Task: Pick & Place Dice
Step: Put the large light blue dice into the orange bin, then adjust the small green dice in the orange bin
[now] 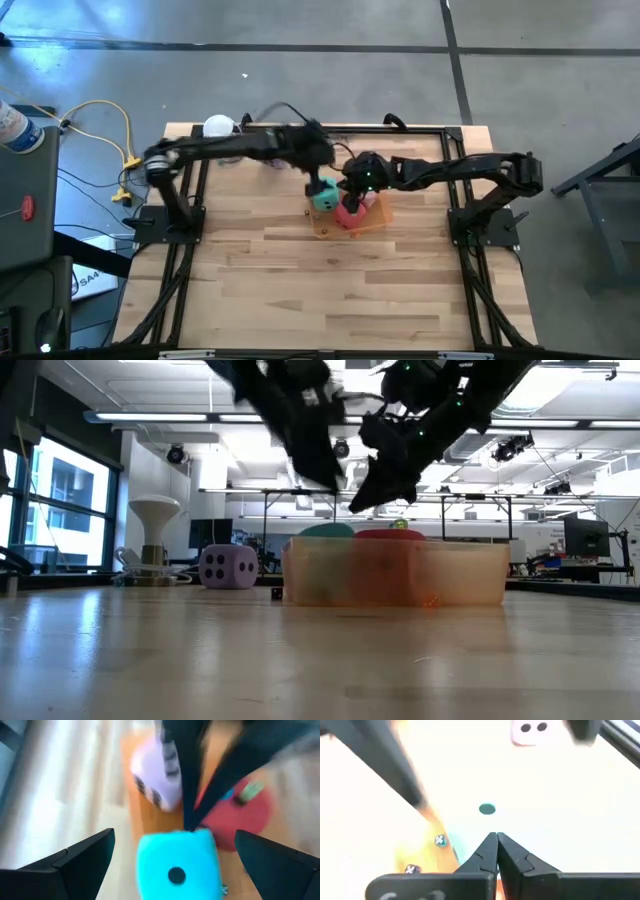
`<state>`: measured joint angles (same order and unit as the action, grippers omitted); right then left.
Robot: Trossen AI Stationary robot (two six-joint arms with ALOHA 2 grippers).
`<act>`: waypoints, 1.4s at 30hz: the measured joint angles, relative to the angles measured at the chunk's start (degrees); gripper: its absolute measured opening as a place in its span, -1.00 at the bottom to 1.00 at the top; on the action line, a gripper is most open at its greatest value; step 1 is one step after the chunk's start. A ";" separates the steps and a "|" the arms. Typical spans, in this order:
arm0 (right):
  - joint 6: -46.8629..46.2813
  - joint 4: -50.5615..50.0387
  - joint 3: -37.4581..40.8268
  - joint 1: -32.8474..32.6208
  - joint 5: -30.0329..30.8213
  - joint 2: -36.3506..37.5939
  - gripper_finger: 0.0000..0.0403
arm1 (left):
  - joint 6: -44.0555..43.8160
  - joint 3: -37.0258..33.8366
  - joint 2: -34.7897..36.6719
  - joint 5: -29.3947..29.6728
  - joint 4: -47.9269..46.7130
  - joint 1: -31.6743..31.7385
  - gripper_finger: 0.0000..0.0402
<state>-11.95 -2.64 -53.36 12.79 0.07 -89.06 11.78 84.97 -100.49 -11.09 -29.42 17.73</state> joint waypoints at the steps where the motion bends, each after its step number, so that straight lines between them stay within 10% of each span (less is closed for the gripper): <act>1: 0.08 -0.31 -0.02 0.03 0.16 0.88 -0.99 | -0.01 0.33 2.02 -0.04 -0.69 0.17 0.99; 26: -2.81 -24.11 -0.57 -8.78 13.75 22.06 -0.99 | -4.64 0.03 17.10 3.39 -43.53 4.01 0.99; 38: -7.55 -29.81 -0.59 -10.33 12.90 22.08 -0.91 | -5.62 -0.32 16.68 3.40 -45.87 3.86 0.99; 42: -6.93 -31.36 -0.60 -10.00 1.32 22.10 -0.69 | -6.25 -0.35 16.65 3.75 -46.24 4.66 0.99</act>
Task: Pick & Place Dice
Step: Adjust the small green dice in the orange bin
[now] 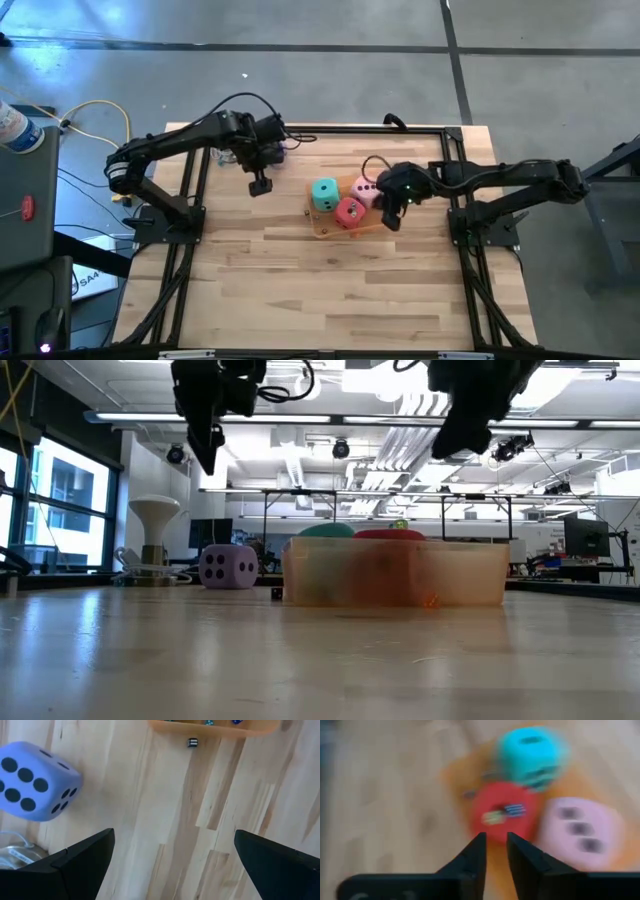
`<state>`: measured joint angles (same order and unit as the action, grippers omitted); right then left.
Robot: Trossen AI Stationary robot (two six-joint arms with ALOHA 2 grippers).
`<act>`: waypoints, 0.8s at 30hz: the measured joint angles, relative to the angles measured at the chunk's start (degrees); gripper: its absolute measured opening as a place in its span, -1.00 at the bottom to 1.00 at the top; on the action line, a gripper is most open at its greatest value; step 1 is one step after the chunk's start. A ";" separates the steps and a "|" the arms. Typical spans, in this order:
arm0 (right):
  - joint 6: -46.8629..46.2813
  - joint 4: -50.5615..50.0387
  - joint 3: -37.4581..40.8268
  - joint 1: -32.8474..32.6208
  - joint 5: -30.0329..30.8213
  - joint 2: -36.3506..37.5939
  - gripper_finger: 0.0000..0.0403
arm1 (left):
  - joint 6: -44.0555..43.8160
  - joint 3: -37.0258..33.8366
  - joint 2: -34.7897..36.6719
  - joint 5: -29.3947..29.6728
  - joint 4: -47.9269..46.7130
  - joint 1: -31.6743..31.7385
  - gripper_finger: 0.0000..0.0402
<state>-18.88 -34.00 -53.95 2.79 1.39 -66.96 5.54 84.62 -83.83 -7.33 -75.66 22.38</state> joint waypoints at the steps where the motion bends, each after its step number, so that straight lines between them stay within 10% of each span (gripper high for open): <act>1: 1.13 0.36 0.00 -0.02 -4.48 -0.04 -0.64 | -0.65 0.00 0.00 0.02 0.00 0.11 0.99; 24: 13.39 9.48 -0.10 -0.49 -13.67 -15.08 -0.99 | -21.12 -0.07 -0.02 0.84 -0.81 -18.24 0.99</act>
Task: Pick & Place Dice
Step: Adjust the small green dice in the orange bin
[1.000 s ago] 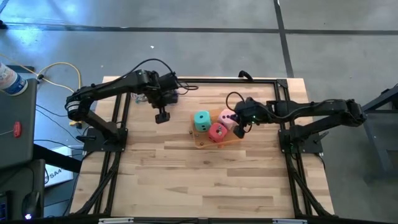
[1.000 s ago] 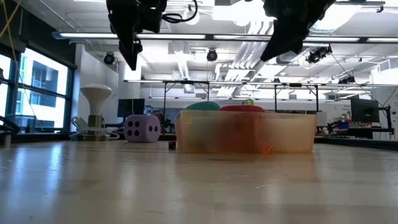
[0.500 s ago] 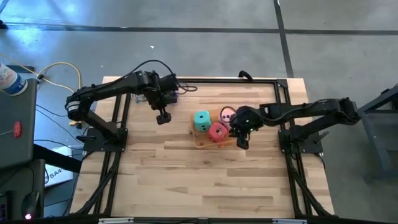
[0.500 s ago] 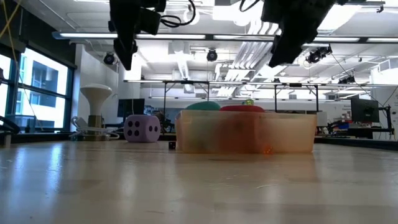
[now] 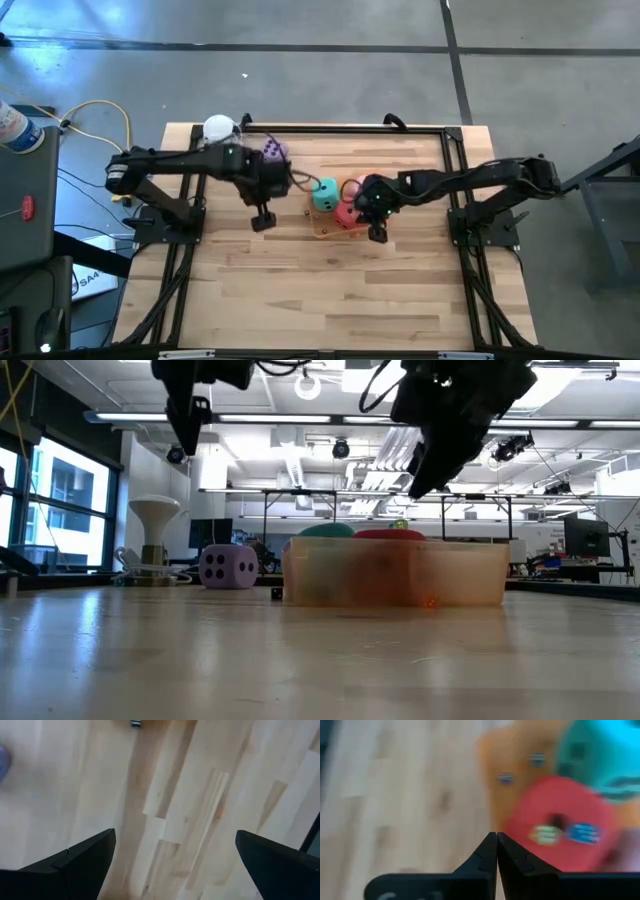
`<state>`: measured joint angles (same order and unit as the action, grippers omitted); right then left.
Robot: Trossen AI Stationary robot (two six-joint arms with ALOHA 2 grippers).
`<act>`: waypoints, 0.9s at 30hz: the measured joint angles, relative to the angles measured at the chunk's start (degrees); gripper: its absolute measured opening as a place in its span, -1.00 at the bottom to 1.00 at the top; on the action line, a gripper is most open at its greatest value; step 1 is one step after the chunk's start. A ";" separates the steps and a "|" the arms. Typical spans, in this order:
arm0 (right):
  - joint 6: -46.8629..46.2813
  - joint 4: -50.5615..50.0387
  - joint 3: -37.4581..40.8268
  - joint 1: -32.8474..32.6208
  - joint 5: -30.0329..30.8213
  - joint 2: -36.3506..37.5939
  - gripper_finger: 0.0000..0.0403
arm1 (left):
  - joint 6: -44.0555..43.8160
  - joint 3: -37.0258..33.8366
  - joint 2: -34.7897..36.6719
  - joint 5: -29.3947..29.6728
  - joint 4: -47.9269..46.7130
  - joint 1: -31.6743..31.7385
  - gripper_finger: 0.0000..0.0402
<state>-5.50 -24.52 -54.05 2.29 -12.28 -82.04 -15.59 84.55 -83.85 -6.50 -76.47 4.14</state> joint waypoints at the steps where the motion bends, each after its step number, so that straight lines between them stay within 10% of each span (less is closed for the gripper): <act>1: 0.09 -0.13 0.01 0.56 1.95 0.00 -0.99 | -1.08 0.00 0.00 1.04 0.00 -1.32 0.99; 27: 4.08 0.96 0.07 5.12 -6.27 -5.08 -0.99 | -5.91 0.00 -0.04 8.42 0.99 -8.28 0.99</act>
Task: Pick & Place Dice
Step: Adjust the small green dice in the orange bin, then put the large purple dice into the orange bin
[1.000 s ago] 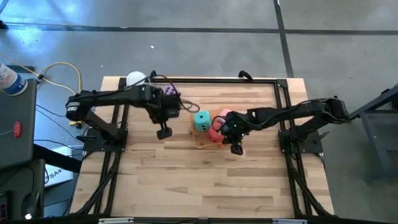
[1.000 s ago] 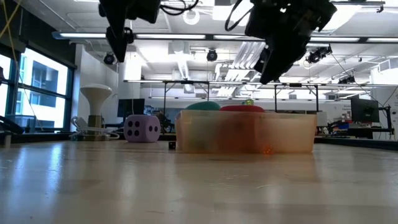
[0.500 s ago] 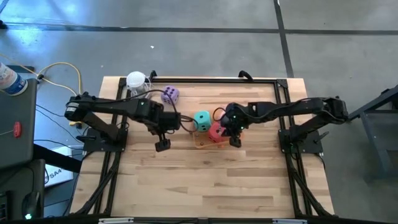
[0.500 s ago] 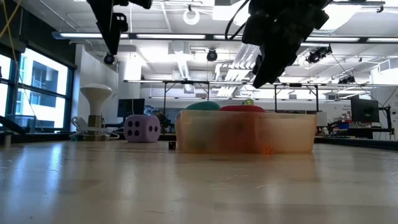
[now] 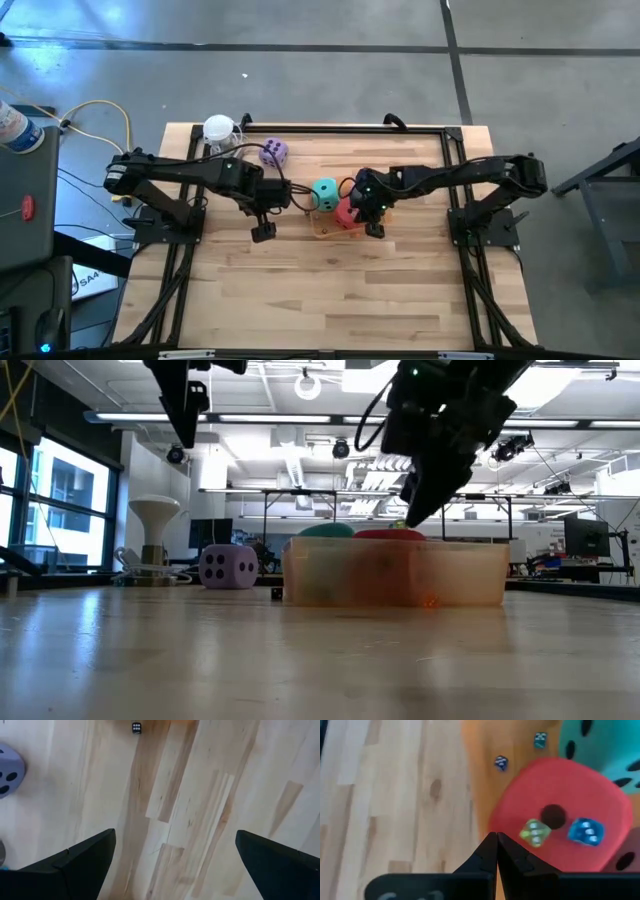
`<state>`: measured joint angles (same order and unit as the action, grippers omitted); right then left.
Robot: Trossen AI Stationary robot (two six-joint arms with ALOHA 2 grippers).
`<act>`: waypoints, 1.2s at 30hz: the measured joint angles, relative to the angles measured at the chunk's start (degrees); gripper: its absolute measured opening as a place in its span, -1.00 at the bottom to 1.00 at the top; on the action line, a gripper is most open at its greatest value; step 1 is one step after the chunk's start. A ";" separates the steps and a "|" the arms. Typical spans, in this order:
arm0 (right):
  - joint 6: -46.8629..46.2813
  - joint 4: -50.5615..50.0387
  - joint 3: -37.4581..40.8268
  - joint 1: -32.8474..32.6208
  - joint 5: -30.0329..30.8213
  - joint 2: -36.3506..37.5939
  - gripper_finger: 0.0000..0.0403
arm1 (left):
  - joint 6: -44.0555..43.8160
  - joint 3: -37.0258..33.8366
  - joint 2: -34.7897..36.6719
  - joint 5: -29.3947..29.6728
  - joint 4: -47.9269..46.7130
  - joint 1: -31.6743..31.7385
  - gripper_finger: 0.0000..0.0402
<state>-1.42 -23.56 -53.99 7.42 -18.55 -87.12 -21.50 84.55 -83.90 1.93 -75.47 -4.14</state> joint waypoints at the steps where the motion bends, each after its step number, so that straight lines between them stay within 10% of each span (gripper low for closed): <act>1: 0.01 0.26 0.03 0.22 0.00 -0.51 -0.99 | 0.00 0.00 0.00 0.01 0.21 0.00 0.99; 36: -2.09 6.87 -0.04 3.61 31.54 -0.80 -0.99 | -0.43 0.00 0.00 -0.05 3.95 -0.15 0.99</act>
<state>-3.51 -16.69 -54.03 11.03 12.99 -87.92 -21.93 84.55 -83.90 1.88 -71.53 -4.29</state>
